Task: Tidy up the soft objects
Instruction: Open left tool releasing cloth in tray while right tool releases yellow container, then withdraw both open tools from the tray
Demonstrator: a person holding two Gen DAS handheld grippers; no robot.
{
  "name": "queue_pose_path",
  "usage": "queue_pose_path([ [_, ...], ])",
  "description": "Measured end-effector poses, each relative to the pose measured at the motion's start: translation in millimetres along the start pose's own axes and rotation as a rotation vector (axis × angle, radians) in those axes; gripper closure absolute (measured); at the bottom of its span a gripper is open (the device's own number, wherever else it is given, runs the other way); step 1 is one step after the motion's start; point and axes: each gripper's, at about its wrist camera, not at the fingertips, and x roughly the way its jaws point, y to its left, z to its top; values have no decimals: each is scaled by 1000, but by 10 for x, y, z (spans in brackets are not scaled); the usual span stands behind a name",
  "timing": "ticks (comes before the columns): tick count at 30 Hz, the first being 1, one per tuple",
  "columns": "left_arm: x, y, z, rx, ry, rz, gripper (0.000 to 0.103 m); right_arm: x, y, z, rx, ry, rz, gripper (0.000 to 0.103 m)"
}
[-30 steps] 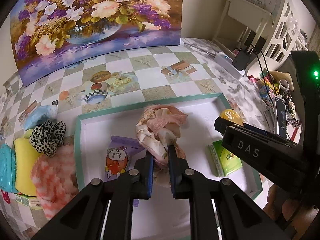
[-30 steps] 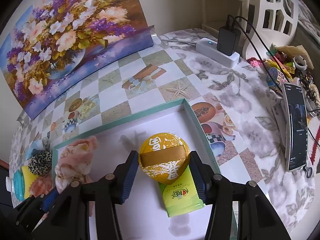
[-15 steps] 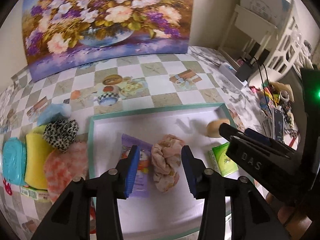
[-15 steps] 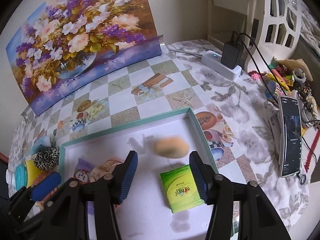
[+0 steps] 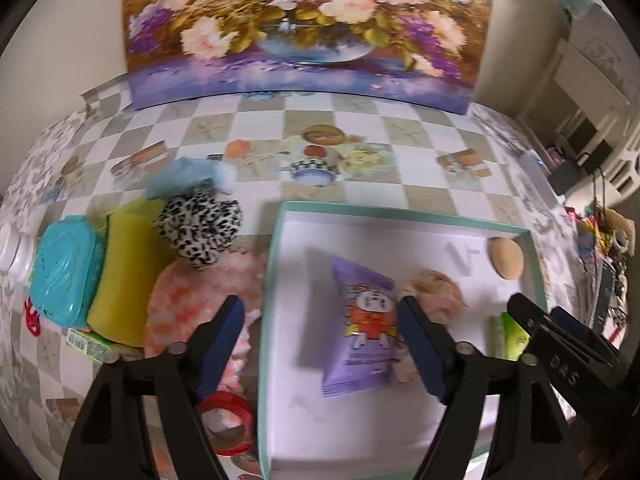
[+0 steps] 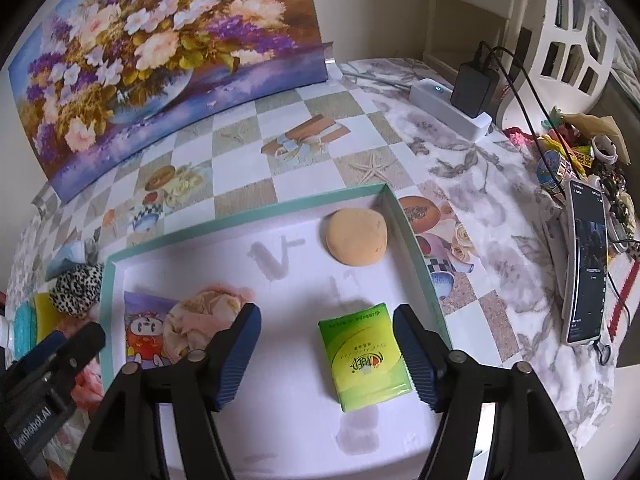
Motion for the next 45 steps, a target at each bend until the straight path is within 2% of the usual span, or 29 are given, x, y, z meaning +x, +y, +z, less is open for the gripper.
queue_pose_path([
  [4, 52, 63, -20, -14, 12, 34, 14, 20, 36, -28, -19, 9, -17, 25],
  [12, 127, 142, -49, -40, 35, 68, 12, 6, 65, -46, -31, 11, -30, 24],
  [15, 126, 159, -47, -44, 30, 77, 7, -13, 68, -46, -32, 1, -41, 0],
  [16, 122, 168, -45, -48, 26, 80, 3, -25, 63, -48, -30, -7, -42, 0],
  [33, -18, 204, -29, -21, 23, 94, 3, -111, 96, -88, -39, -10, -44, 0],
  [45, -419, 346, -116, 23, -18, 115, 3, -362, 357, -236, -83, -27, 38, 0],
])
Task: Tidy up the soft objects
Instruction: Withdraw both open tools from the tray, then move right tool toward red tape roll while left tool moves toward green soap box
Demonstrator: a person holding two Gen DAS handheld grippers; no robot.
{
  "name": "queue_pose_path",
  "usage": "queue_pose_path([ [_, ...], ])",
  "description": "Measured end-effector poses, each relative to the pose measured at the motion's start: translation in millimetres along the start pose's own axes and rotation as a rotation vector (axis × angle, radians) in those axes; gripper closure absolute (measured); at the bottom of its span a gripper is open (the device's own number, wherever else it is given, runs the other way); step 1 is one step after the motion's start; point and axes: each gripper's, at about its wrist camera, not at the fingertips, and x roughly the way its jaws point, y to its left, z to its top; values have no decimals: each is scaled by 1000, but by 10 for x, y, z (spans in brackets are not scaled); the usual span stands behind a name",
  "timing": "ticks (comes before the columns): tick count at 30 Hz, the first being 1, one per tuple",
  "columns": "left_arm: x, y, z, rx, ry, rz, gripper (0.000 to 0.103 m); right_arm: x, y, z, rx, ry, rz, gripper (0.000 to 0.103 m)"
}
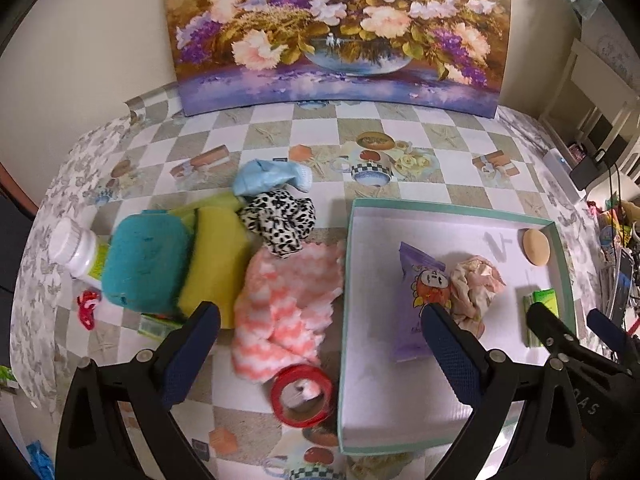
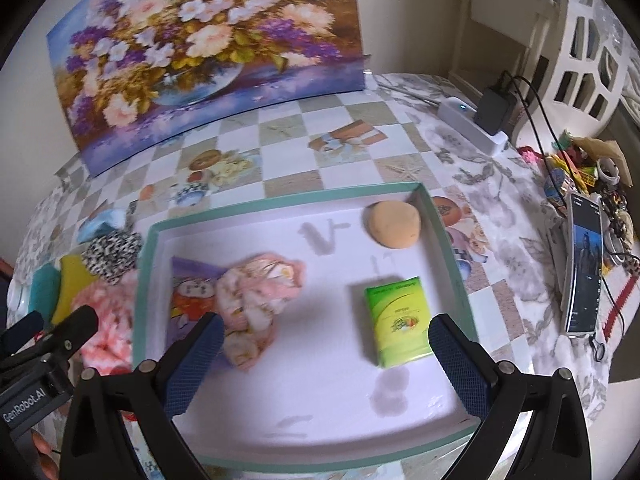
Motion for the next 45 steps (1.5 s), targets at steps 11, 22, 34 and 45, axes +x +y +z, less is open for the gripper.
queue_pose_path([
  [11, -295, 351, -118, -33, -46, -14, 3, -144, 412, -148, -76, 4, 65, 0],
  [22, -406, 782, -299, -81, -65, -1, 3, -127, 839, -296, -170, 42, 151, 0],
  [34, -220, 1398, -483, -227, -12, -2, 3, -37, 1324, -487, -282, 96, 292, 0],
  [45, 114, 1693, -624, -305, 86, 12, 3, 126, 1655, -587, -381, 155, 350, 6],
])
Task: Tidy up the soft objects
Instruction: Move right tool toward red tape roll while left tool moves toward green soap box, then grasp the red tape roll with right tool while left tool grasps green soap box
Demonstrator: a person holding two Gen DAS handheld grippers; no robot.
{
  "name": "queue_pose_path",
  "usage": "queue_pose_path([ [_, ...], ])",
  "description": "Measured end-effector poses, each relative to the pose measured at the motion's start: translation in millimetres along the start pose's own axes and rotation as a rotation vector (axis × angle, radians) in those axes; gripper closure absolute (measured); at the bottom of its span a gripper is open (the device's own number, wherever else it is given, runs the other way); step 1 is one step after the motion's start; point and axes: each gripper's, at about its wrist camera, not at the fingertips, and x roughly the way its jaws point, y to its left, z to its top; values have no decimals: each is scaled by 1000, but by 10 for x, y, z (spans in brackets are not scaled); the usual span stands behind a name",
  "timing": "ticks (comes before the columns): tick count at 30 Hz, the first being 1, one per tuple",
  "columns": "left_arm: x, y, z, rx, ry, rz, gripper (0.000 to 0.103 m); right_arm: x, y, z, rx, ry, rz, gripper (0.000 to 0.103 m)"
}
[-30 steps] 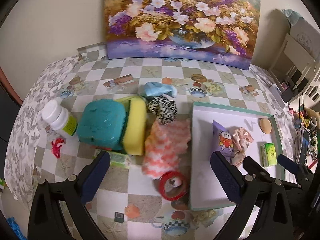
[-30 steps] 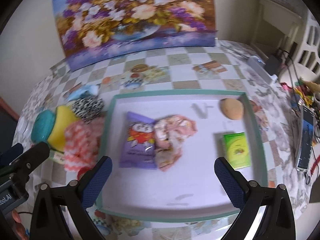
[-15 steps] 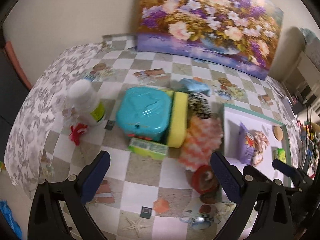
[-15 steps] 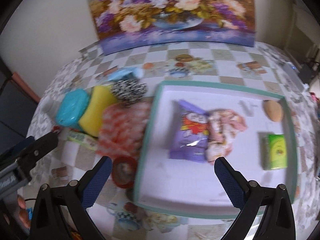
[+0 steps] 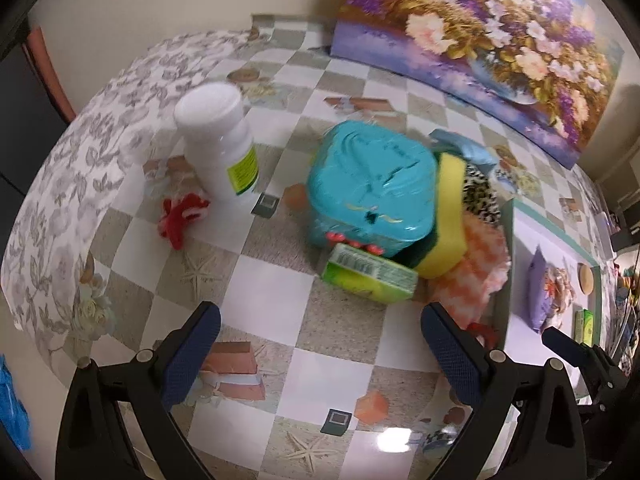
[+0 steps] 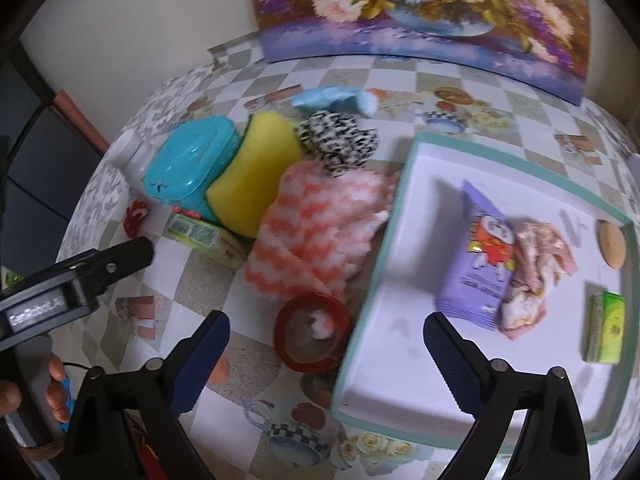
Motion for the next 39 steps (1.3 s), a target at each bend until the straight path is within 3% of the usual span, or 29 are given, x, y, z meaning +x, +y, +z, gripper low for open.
queue_pose_path([
  [9, 212, 99, -27, -47, 55, 18, 3, 102, 195, 29, -93, 14, 24, 13],
  [26, 184, 144, -24, -82, 36, -6, 3, 356, 320, 40, -202, 63, -8, 21],
  [31, 186, 139, -21, -83, 38, -6, 3, 440, 313, 52, -214, 83, -28, 31],
  [37, 192, 136, -19, -79, 39, -5, 3, 529, 417, 0, -278, 115, -69, 33],
  [39, 195, 130, -20, -76, 40, -4, 3, 549, 437, -13, -298, 116, -88, 41],
])
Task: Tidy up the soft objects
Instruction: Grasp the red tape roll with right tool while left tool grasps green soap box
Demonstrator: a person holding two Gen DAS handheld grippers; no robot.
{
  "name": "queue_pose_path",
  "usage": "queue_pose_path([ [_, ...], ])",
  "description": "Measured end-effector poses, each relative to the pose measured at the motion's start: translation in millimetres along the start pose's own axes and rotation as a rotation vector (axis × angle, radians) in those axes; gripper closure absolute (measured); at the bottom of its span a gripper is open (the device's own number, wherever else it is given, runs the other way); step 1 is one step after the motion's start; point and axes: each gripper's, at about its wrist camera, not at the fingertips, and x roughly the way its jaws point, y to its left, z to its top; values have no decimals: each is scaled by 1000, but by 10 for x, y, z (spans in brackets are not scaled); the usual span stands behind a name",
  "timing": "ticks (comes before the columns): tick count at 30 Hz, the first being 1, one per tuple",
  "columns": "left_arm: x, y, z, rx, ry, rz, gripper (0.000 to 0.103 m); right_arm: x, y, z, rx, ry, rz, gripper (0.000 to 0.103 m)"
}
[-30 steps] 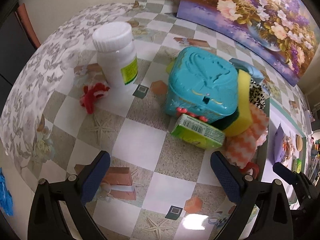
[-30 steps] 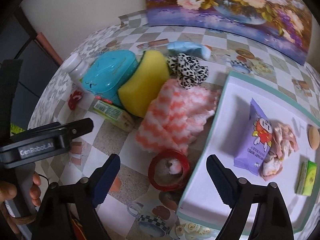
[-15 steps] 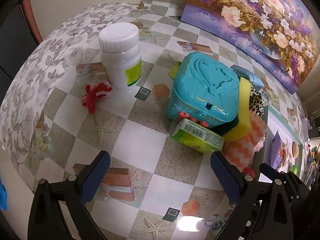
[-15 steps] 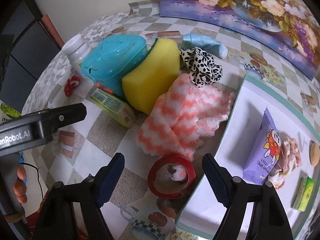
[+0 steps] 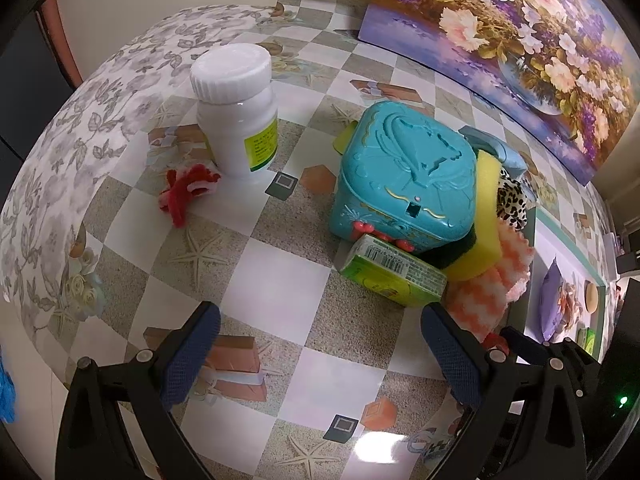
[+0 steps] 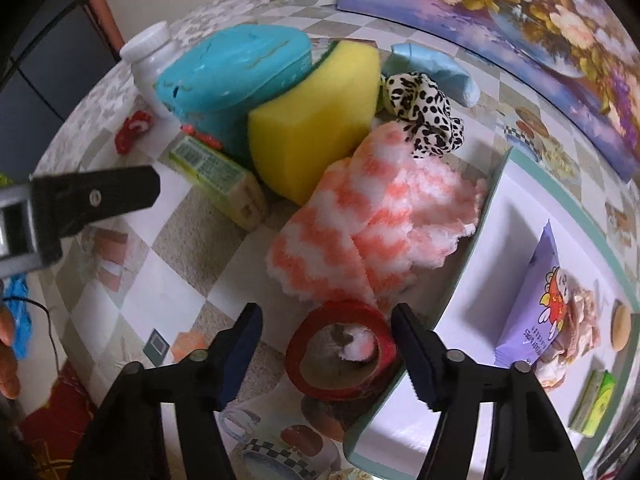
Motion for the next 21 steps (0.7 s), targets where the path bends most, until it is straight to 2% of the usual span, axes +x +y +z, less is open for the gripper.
queue_pose_path([
  [1, 1, -3, -1, 1, 1, 0, 3, 11, 12, -3, -12, 2, -17, 48],
  [2, 2, -4, -2, 1, 1, 0, 3, 22, 24, -8, -17, 5, -28, 49],
  [10, 16, 13, 1, -10, 4, -5, 3, 33, 68, -31, -18, 5, -23, 50],
  [21, 36, -17, 25, -25, -4, -24, 3, -221, -100, -52, 52, -48, 57, 50],
])
